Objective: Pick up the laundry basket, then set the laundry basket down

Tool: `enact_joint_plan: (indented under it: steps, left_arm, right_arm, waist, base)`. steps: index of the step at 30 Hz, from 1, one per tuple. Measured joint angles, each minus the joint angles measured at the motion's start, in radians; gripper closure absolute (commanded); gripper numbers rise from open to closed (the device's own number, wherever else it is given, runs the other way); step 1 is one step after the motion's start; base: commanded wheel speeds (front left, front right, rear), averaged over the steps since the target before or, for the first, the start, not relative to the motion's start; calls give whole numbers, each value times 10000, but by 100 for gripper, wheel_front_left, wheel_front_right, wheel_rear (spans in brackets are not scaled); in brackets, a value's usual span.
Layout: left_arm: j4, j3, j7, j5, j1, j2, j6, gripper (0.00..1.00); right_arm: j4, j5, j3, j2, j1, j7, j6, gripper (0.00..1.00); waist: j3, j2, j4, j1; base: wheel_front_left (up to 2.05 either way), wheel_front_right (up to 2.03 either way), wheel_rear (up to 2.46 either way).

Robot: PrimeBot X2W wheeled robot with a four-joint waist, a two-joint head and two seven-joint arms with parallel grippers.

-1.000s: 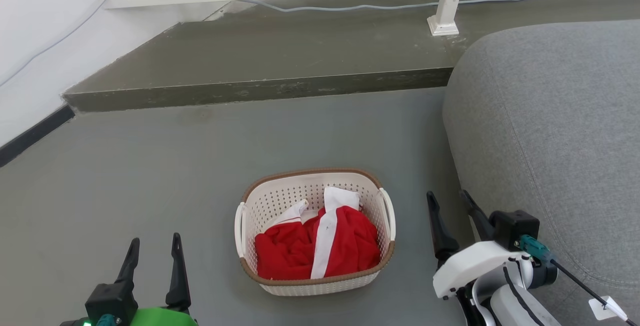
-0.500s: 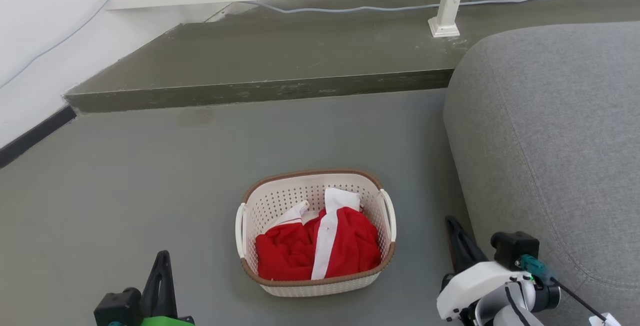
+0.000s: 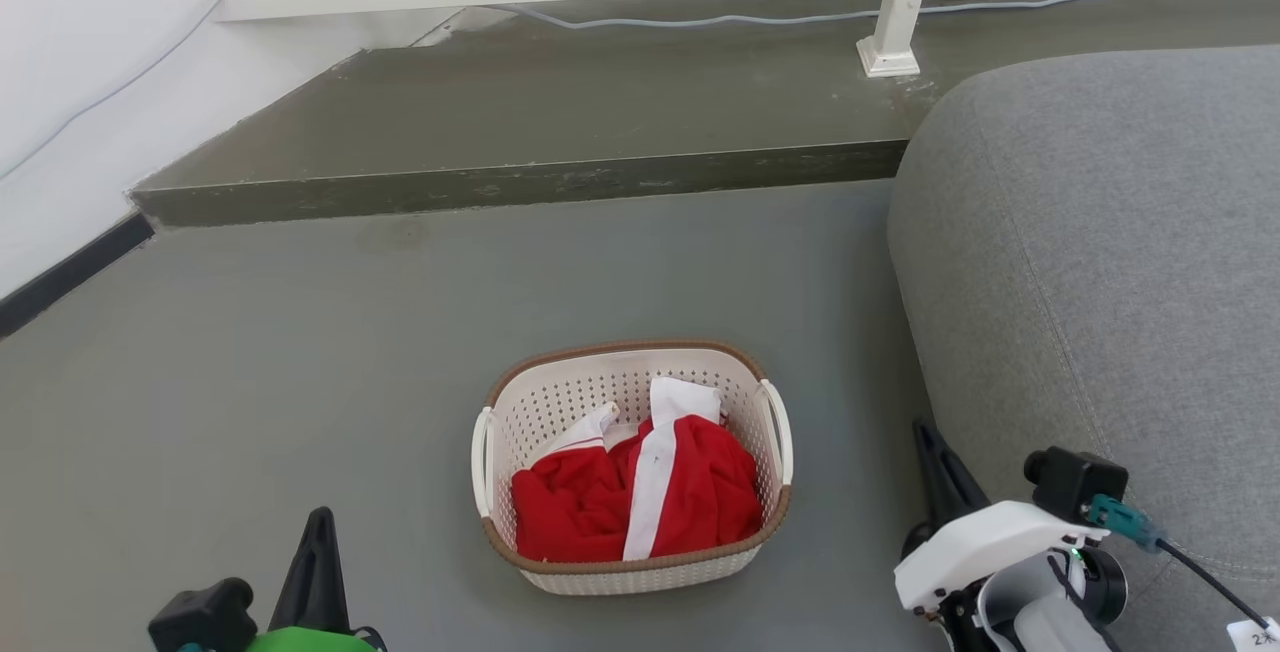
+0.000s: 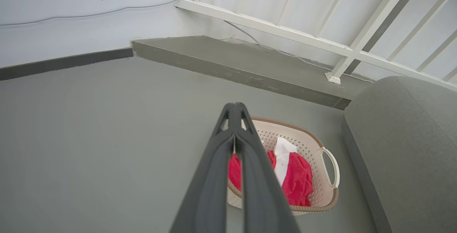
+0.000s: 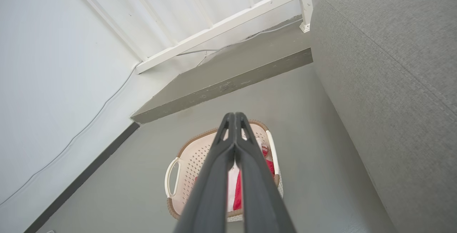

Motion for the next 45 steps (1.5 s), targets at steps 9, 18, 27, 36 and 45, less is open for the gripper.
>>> enact_joint_plan:
  steps: [9,18,27,36,45]
  left_arm:
    - [17,230,307,-1118,-22,-25,-165,100]
    - [84,372,543,-2157,-65,-33,-303,100]
    - [148,558,842,-3139,-307,-21,-443,100]
    - [293,681,1064,-4232,-453,-10,-606,100]
    - [428,867,1327,-5256,-678,6,-788,100]
  right_arm:
    - [-105,991,-391,12,-1,263,125,100]
    - [-176,1971,-756,-8,-2,525,282,100]
    - [-238,2913,-1081,-25,-7,740,476,100]
    - [-295,3916,-1444,-46,-18,1028,627,100]
    - [-326,4928,-1804,-65,-29,1267,807,100]
  waist:
    - [-16,0,3,0]
    - [-33,0,6,0]
    - [-50,0,10,1]
    - [-70,0,15,0]
    - [-90,0,19,0]
  base:
    - [0,0,0]
    - [0,0,0]
    - [0,0,0]
    - [0,0,0]
    - [0,0,0]
